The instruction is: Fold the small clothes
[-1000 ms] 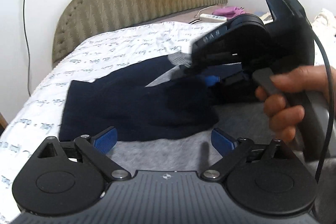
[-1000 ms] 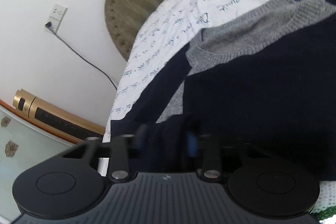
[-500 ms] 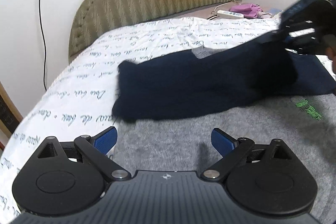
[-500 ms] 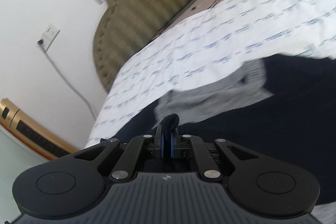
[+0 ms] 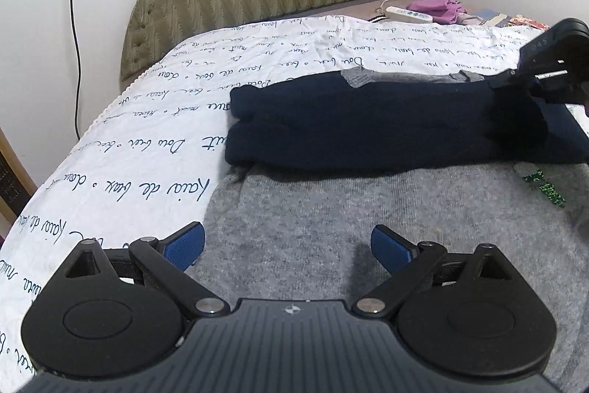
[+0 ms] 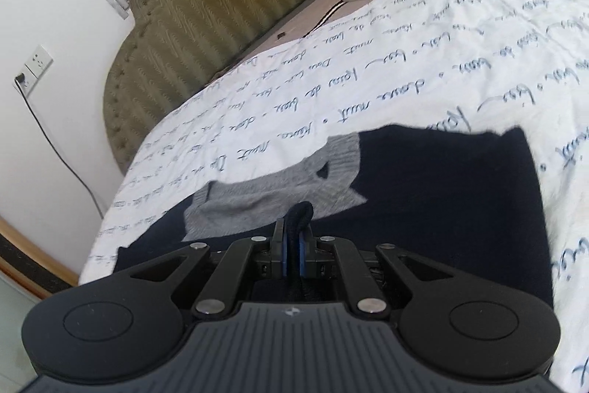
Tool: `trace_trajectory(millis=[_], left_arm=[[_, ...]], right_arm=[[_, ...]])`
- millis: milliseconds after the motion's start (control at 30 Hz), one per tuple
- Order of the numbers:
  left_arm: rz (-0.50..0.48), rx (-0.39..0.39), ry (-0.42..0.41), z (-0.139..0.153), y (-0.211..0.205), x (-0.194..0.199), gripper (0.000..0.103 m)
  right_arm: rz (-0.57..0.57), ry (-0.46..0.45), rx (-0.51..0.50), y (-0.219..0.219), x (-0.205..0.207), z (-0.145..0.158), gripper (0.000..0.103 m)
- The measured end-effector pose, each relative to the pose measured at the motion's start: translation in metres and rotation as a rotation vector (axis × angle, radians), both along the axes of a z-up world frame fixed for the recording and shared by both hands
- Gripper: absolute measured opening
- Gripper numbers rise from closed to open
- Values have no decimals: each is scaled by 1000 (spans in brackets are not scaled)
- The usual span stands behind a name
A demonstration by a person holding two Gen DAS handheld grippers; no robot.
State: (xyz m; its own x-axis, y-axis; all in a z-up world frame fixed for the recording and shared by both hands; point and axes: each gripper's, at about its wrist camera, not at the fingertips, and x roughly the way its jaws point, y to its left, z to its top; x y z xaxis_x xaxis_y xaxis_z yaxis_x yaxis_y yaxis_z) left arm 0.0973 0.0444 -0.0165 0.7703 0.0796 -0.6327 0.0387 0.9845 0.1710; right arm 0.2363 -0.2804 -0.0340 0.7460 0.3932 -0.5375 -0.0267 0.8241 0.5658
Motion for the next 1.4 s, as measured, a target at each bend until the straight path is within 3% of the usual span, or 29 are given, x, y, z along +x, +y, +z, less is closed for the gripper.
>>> trace_trajectory(millis=[167, 333, 433, 533, 633, 767, 867, 900, 1000, 1167, 1267, 1400], left_arm=[[-10, 11, 8, -3, -4, -3, 98], [-11, -5, 9, -1, -4, -3, 98], [-9, -9, 9, -1, -6, -5, 98], [-5, -21, 16, -1, -8, -6, 98], [-2, -28, 21, 1, -9, -10, 98], [-1, -26, 21, 2, -9, -17, 99], [4, -34, 23, 3, -8, -20, 99], [8, -39, 25, 3, -8, -22, 99], [8, -47, 23, 5, -7, -30, 99], [-14, -7, -10, 8, -4, -54, 99], [-27, 15, -22, 6, 3, -71, 99], [-16, 10, -14, 1, 18, -94, 99]], right_arm=[[9, 15, -119, 11, 7, -5, 12], [-133, -85, -269, 15, -23, 13, 15], [-28, -123, -291, 27, -40, 19, 15], [69, -49, -399, 47, -41, 7, 17], [5, -3, -498, 50, -42, -3, 17], [1, -54, -450, 43, -68, 14, 21], [34, -65, -486, 47, -89, 17, 51], [44, -58, -502, 48, -95, 14, 54], [44, -38, -506, 45, -112, 9, 54], [37, -36, -390, 36, -159, 8, 54], [50, -44, -385, 38, -190, 5, 65], [72, -31, -382, 43, -224, -3, 66]])
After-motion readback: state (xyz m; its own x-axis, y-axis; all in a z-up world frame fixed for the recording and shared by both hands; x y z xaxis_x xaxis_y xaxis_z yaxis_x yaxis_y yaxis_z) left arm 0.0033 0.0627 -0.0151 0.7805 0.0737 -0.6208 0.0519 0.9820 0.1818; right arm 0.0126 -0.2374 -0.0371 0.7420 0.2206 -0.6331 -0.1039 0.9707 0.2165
